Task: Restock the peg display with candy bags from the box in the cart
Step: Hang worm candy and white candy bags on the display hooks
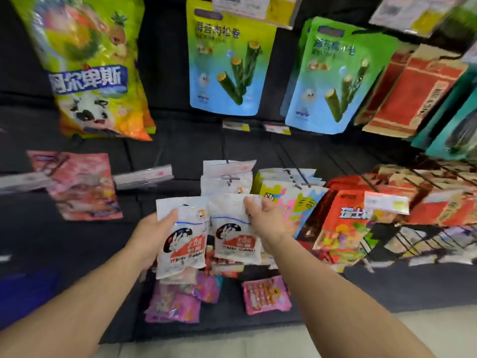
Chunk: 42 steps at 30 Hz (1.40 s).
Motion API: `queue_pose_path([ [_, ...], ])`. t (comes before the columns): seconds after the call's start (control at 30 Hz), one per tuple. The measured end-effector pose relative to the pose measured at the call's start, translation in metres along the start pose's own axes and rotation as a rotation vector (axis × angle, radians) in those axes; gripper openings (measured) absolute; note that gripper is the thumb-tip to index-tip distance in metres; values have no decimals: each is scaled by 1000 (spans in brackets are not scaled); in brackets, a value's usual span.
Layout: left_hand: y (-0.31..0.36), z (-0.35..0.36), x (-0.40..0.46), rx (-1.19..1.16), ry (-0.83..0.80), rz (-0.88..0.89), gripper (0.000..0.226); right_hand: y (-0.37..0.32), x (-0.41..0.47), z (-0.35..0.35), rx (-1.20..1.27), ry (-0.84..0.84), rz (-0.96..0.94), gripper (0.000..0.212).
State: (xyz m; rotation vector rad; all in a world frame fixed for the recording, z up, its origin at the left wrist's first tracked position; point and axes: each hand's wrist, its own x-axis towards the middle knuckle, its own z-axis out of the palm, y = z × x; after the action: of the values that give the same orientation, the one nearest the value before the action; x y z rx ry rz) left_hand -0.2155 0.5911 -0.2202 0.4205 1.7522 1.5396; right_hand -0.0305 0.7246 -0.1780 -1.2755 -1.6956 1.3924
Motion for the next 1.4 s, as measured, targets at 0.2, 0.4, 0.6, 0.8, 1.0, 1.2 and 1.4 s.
queue_pose_path([
  [0.2, -10, -35, -8, -27, 129, -21, 18, -12, 16, 34, 104, -31, -31, 28],
  [0.4, -6, -35, -5, -31, 78, -45, 22, -13, 34, 43, 78, 88, -41, 20],
  [0.6, -2, -38, -3, 21, -13, -35, 24, -10, 42, 54, 29, 185, -20, 32],
  [0.8, 1, -21, -5, 64, -124, -10, 24, -15, 38, 51, 90, 223, 59, 28],
  [1.0, 10, 15, -1, 85, -217, 14, 24, -8, 13, 34, 174, 216, -8, 26],
  [1.2, 23, 57, 9, 57, -171, 37, 25, -17, 8, 27, 281, -55, 42, 15],
  [1.4, 33, 72, 18, 47, -33, 43, 14, -21, 29, 26, 284, 17, 63, 12],
])
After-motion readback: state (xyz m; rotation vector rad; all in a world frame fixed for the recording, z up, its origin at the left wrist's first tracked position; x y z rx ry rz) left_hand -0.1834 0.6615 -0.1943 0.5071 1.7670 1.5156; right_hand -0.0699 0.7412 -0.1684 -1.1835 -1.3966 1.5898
